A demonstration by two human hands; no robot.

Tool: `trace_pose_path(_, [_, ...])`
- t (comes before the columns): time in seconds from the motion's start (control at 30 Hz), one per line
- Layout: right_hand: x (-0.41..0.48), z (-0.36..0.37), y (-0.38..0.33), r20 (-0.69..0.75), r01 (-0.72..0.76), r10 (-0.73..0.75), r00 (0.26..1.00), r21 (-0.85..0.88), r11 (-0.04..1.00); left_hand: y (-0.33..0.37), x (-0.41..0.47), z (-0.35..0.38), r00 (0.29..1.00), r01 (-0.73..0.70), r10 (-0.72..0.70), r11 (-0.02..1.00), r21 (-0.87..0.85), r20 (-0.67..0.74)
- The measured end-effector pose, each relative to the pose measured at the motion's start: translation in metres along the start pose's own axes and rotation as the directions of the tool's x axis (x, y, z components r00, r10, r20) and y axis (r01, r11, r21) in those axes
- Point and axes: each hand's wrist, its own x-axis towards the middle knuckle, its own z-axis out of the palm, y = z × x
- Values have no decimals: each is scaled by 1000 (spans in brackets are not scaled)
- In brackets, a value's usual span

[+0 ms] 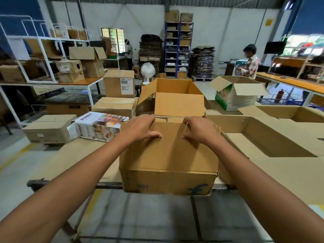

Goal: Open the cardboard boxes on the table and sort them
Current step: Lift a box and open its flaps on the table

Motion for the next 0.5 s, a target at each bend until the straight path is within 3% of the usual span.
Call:
trace_pose_path(0.17, [-38,-24,-9,1,72,-72,997,-26,997,30,-41,-32,1000,16,-13,994,107,-24])
trace_pose_path(0.27, [-71,-34,-15,28,143,-142,989,-48,988,47,-76,-47,998,67,-67,998,5,-5])
trace_pose_path(0.4, [-119,-34,-22,90,184,-183,979,4,983,67,-121,-55,969,193,-184,980,-41,162])
trace_pose_path(0.5, [-148,-23,-28,119,188,-196,973,75,979,80,-151,-49,929,233,-185,966,-117,322])
